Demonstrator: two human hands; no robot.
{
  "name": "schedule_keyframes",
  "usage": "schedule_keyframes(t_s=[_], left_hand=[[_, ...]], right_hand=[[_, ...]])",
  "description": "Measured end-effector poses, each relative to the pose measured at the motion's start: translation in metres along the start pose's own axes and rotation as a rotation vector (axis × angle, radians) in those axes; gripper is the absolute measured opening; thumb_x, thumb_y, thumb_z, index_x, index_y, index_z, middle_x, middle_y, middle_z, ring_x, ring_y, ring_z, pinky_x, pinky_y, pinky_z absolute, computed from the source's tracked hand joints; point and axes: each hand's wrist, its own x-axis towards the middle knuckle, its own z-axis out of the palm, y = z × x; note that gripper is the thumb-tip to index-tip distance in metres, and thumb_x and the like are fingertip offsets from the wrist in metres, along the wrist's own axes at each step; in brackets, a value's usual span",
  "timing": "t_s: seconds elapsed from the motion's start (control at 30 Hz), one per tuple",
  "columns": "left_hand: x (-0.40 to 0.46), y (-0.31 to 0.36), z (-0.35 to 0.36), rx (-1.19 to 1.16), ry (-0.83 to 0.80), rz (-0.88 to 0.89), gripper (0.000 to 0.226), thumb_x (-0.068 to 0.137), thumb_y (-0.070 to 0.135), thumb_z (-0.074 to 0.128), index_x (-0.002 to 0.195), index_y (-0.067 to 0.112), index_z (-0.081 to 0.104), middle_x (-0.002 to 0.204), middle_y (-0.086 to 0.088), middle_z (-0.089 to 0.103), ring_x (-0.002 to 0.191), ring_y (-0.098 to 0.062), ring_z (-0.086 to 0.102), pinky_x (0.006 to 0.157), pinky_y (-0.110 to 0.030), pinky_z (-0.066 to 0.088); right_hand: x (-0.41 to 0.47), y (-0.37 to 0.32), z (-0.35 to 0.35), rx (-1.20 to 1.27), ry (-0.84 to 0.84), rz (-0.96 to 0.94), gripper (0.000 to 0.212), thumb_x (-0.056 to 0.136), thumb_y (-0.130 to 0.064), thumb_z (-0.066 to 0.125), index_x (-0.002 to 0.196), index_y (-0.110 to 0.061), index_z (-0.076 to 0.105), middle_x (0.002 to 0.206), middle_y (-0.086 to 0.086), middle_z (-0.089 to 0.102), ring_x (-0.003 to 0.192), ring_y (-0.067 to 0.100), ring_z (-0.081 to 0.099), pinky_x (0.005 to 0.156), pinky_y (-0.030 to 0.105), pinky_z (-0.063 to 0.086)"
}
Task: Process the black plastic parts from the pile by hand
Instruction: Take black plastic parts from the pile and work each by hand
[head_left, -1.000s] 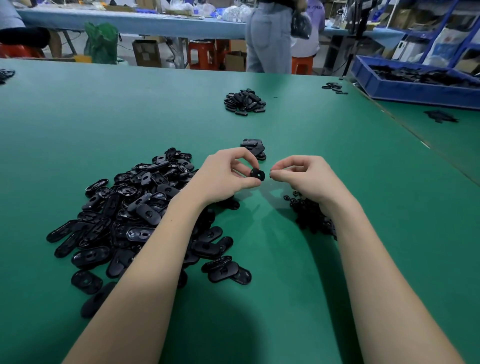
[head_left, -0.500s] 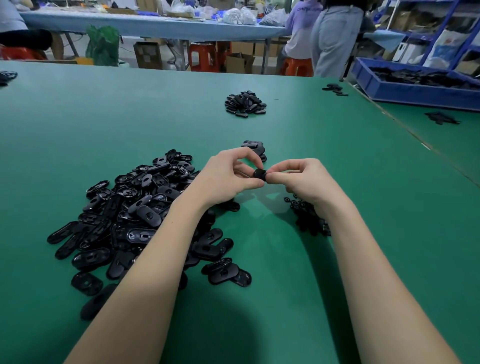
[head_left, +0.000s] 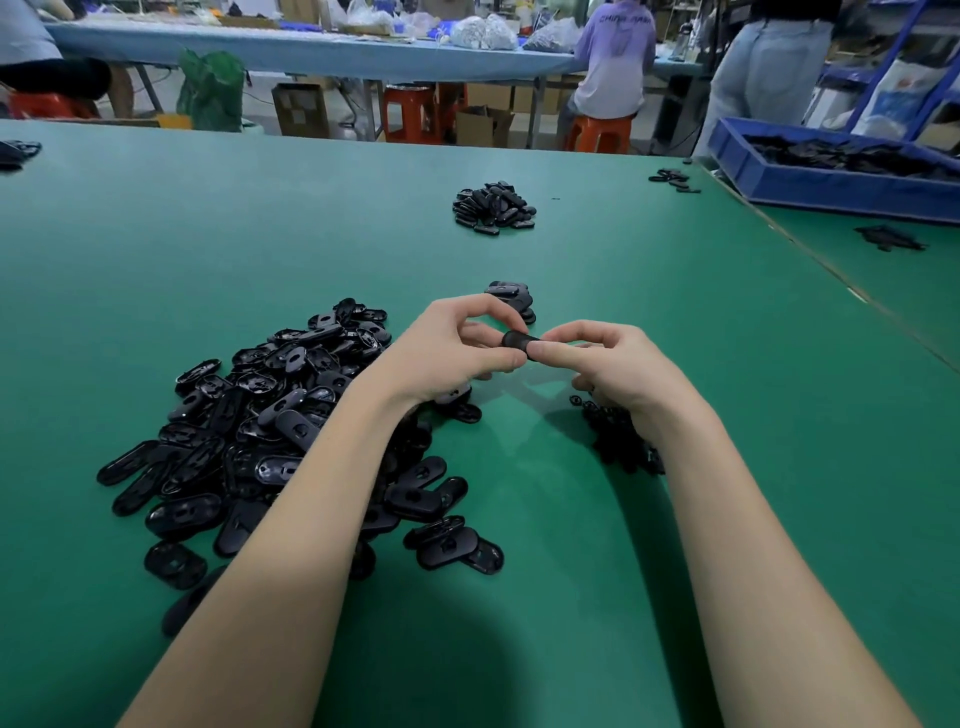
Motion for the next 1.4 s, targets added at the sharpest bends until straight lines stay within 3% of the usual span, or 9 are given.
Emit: schedule_keyframes(t_s=[0.13, 0.27, 0.33, 0.5, 0.67, 1.0, 1.17, 1.27, 1.4], left_hand=[[0.002, 0.001, 0.005, -0.107, 0.016, -0.066, 0.012, 0.09, 0.009, 0.07, 0.099, 0.017, 0.069, 0.081, -0.005, 0.074, 0.079, -0.015, 0.069, 0.076, -0.027, 0.055], [0.003, 0.0, 0.008, -0.097, 0.072, -0.087, 0.01, 0.089, 0.006, 0.069, 0.098, 0.012, 0.07, 0.08, -0.005, 0.074, 0.079, -0.018, 0.07, 0.088, -0.034, 0.059], [0.003, 0.0, 0.009, -0.072, 0.091, -0.091, 0.011, 0.088, 0.005, 0.07, 0.094, 0.014, 0.072, 0.083, -0.007, 0.075, 0.079, -0.018, 0.071, 0.096, -0.037, 0.057], [0.001, 0.001, 0.012, -0.026, 0.119, -0.107, 0.014, 0.084, 0.007, 0.073, 0.091, 0.019, 0.074, 0.093, -0.011, 0.077, 0.077, -0.013, 0.069, 0.097, -0.036, 0.053], [0.001, 0.002, 0.012, -0.026, 0.126, -0.123, 0.014, 0.084, 0.008, 0.075, 0.092, 0.02, 0.074, 0.095, -0.012, 0.077, 0.082, -0.015, 0.07, 0.101, -0.038, 0.053], [0.005, 0.003, 0.015, 0.008, 0.174, -0.132, 0.016, 0.084, 0.008, 0.075, 0.086, 0.024, 0.073, 0.08, -0.003, 0.077, 0.071, -0.01, 0.068, 0.08, -0.025, 0.052], [0.004, 0.001, 0.012, -0.072, 0.208, -0.133, 0.013, 0.085, 0.01, 0.075, 0.091, 0.021, 0.071, 0.076, -0.002, 0.076, 0.072, -0.014, 0.066, 0.087, -0.036, 0.054], [0.005, -0.003, 0.012, -0.12, 0.244, -0.151, 0.012, 0.087, 0.011, 0.074, 0.094, 0.02, 0.071, 0.085, -0.006, 0.078, 0.077, -0.016, 0.069, 0.097, -0.043, 0.053], [0.009, -0.004, 0.008, -0.236, 0.246, -0.138, 0.008, 0.095, 0.014, 0.066, 0.1, 0.014, 0.072, 0.095, -0.013, 0.077, 0.078, -0.014, 0.072, 0.086, -0.027, 0.059]], right_hand=[[0.001, 0.0, 0.002, 0.044, 0.005, -0.028, 0.022, 0.07, -0.046, 0.089, 0.074, -0.032, 0.074, 0.067, -0.013, 0.064, 0.062, 0.011, 0.045, 0.056, 0.022, 0.034], [0.001, -0.002, 0.005, 0.047, -0.002, -0.062, 0.018, 0.076, -0.036, 0.088, 0.075, -0.026, 0.072, 0.075, -0.006, 0.067, 0.051, 0.007, 0.04, 0.044, 0.013, 0.033], [0.002, -0.001, 0.007, 0.048, 0.014, -0.065, 0.014, 0.078, -0.03, 0.086, 0.075, -0.024, 0.073, 0.074, -0.005, 0.068, 0.049, 0.007, 0.04, 0.045, 0.014, 0.034], [0.005, 0.001, 0.012, 0.015, 0.048, -0.086, 0.009, 0.077, -0.025, 0.083, 0.079, -0.02, 0.076, 0.07, -0.007, 0.062, 0.054, 0.01, 0.043, 0.055, 0.025, 0.038], [0.009, 0.005, 0.013, 0.002, 0.081, -0.112, 0.01, 0.077, -0.024, 0.083, 0.077, -0.019, 0.074, 0.055, -0.017, 0.057, 0.044, 0.002, 0.043, 0.046, 0.015, 0.035], [0.012, 0.008, 0.02, -0.025, 0.169, -0.161, 0.017, 0.074, -0.029, 0.084, 0.071, -0.021, 0.069, 0.049, -0.018, 0.055, 0.039, -0.001, 0.043, 0.04, 0.011, 0.032], [0.01, 0.008, 0.019, -0.091, 0.146, -0.315, 0.016, 0.078, -0.03, 0.083, 0.087, -0.029, 0.069, 0.067, -0.016, 0.068, 0.049, 0.002, 0.051, 0.051, 0.017, 0.042], [0.011, 0.007, 0.018, -0.311, 0.218, -0.419, 0.021, 0.077, -0.035, 0.08, 0.093, -0.038, 0.066, 0.078, -0.021, 0.071, 0.054, 0.003, 0.055, 0.06, 0.026, 0.051], [0.014, 0.005, 0.022, -0.454, 0.308, -0.424, 0.02, 0.075, -0.045, 0.072, 0.092, -0.041, 0.064, 0.079, -0.031, 0.068, 0.063, 0.0, 0.056, 0.063, 0.026, 0.048]])
